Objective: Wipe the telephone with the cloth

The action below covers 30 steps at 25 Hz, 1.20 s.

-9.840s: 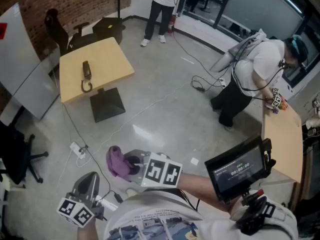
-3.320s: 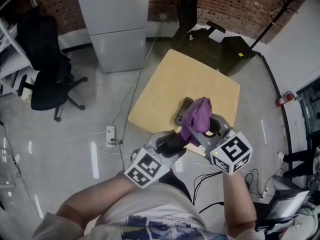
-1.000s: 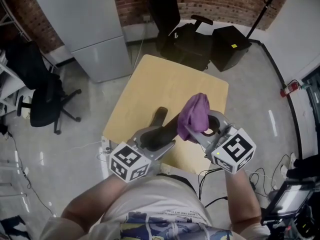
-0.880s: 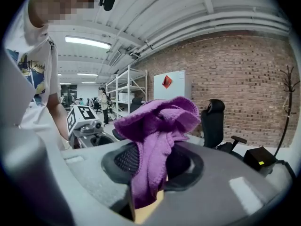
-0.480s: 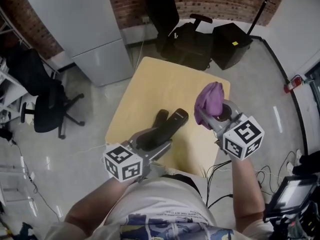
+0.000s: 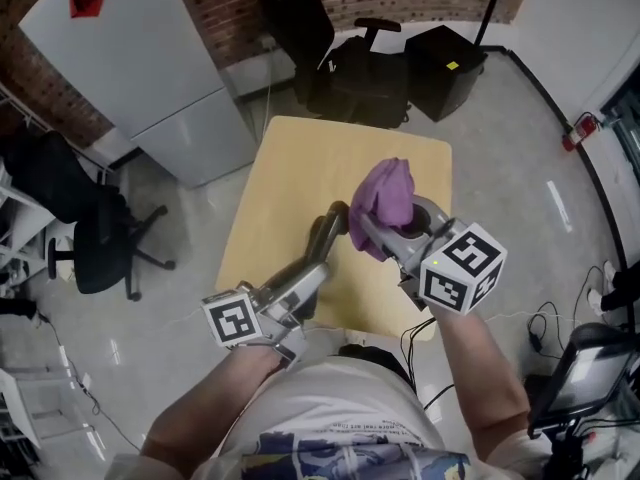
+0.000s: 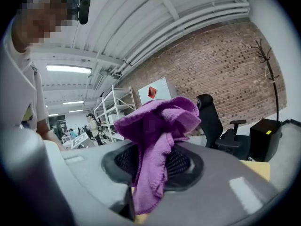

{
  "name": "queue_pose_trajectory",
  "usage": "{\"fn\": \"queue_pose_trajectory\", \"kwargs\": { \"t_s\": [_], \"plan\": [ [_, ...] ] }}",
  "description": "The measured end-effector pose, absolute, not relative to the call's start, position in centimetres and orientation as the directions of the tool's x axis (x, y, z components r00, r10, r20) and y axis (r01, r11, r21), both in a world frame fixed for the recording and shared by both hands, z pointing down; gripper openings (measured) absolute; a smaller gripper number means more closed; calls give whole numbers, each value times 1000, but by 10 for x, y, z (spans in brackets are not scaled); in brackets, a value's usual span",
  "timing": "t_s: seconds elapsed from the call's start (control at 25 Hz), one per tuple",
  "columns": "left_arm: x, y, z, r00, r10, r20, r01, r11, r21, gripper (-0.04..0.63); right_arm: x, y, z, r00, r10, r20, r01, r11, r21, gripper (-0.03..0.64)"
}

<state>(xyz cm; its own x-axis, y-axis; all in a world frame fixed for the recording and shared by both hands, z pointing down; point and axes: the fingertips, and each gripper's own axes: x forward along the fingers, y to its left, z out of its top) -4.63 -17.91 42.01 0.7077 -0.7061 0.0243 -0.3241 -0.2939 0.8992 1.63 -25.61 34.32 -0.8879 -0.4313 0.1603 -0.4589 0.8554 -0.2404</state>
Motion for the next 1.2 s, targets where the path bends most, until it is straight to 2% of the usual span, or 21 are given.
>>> {"fn": "queue_pose_trajectory", "kwargs": {
  "t_s": [0.12,0.36,0.96,1.2],
  "plan": [
    [-48,-181,415,697,-716,-33,-210,-249,946,253,6,-252,338,-892,-434,128,-452,843,-293,115],
    [-51,-179,411,690,-720,-79,-125,-226,966,253,-6,-232,340,-900,-423,108,-433,832,-348,115],
    [-68,-157,404,703,-696,-144,-46,-247,968,253,-41,-150,358,-923,-364,129,-385,841,-381,115],
    [-80,-139,397,708,-684,-178,-13,-265,964,253,-43,-120,360,-913,-379,149,-407,839,-362,114]
  ]
}}
